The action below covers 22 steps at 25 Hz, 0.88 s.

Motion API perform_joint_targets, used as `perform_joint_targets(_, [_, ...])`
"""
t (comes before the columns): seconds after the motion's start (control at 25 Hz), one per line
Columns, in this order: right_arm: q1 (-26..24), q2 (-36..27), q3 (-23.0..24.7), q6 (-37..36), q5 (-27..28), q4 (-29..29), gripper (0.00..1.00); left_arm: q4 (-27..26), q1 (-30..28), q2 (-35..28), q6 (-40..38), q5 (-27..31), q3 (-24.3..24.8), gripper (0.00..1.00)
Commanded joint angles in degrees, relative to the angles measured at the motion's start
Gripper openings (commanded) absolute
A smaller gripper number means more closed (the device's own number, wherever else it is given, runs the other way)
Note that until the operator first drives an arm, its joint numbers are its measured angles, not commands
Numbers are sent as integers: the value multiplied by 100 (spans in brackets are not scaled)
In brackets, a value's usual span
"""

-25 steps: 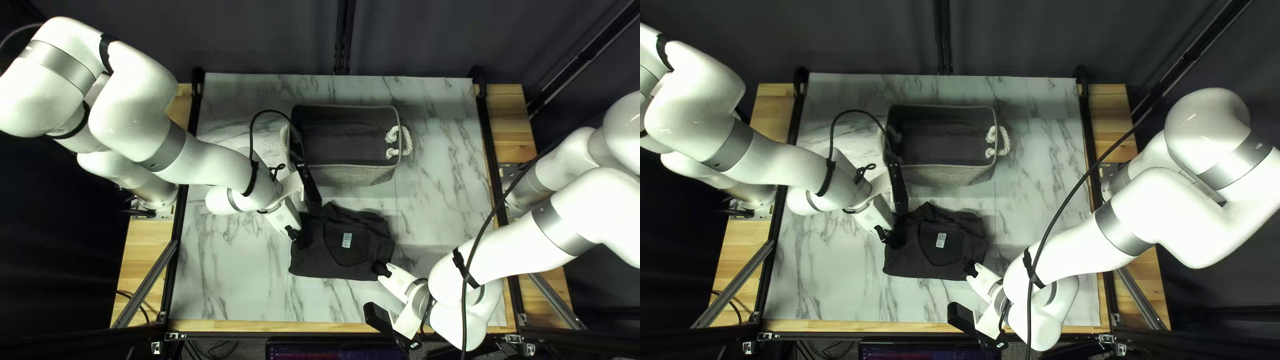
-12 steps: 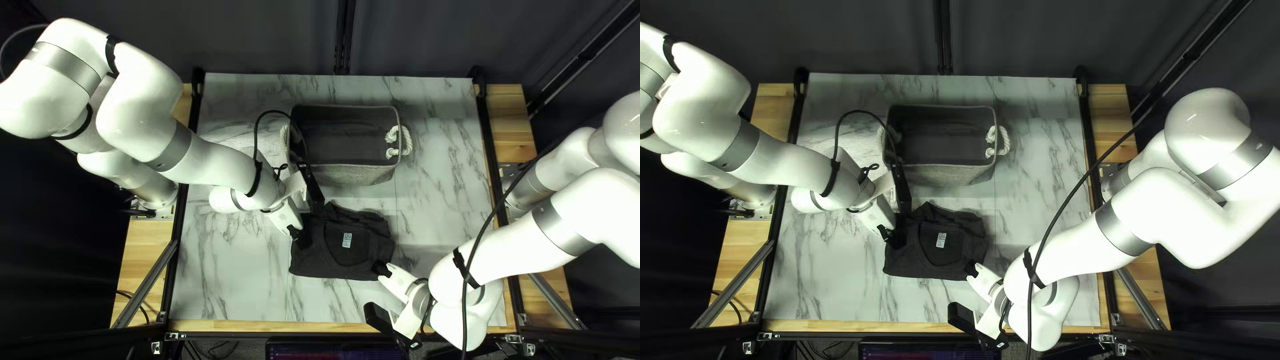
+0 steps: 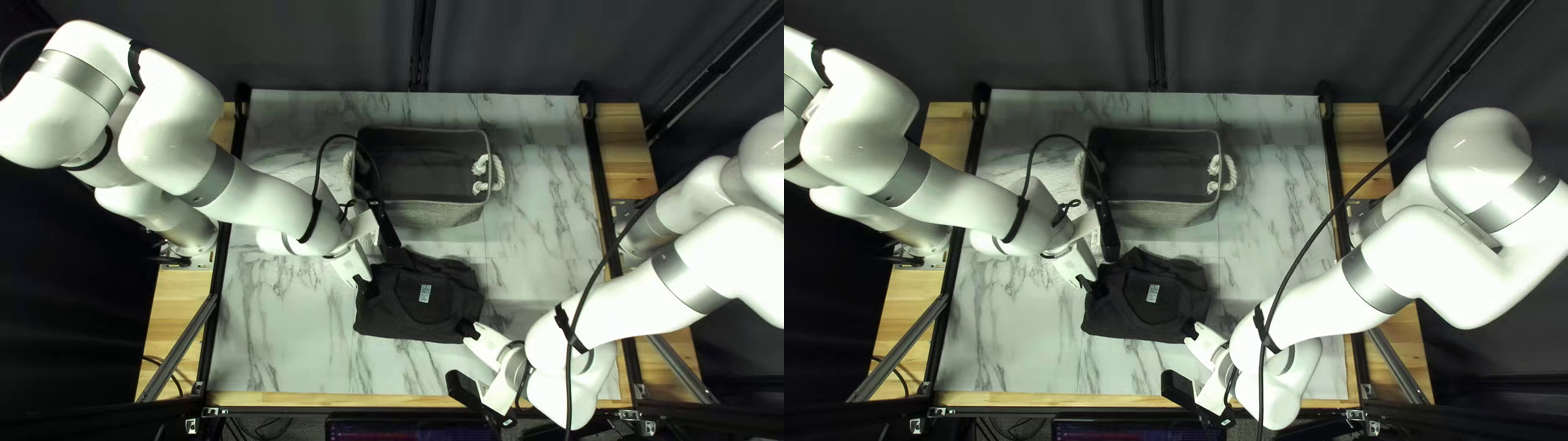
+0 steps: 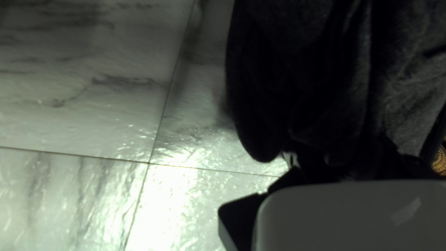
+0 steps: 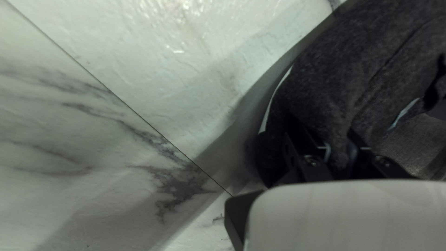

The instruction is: Pick up a folded sweatshirt and place it into a fabric basket

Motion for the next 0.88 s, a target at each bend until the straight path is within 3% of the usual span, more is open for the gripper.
perform_joint_targets(0.04, [71,-33,-211,-241,317,146,0,892,-96,-367,-889,1,110,0])
perform_joint_targets(0.32, [157,-363,-380,-625,847,197,0,2124,4,-993,-2010,218,354,0])
perform_joint_targets(0.64, [238,-454,-377,-650,1073,146,0,3189,213,-1579,-2909,560,521,0])
perform_joint_targets(0.76, [253,-476,-343,-629,1088,126,0,3321,254,-1575,-3005,618,478,0])
perform_joint_targets(0.88, [232,-384,-320,-564,977,118,0,2915,155,-1218,-2678,469,370,0])
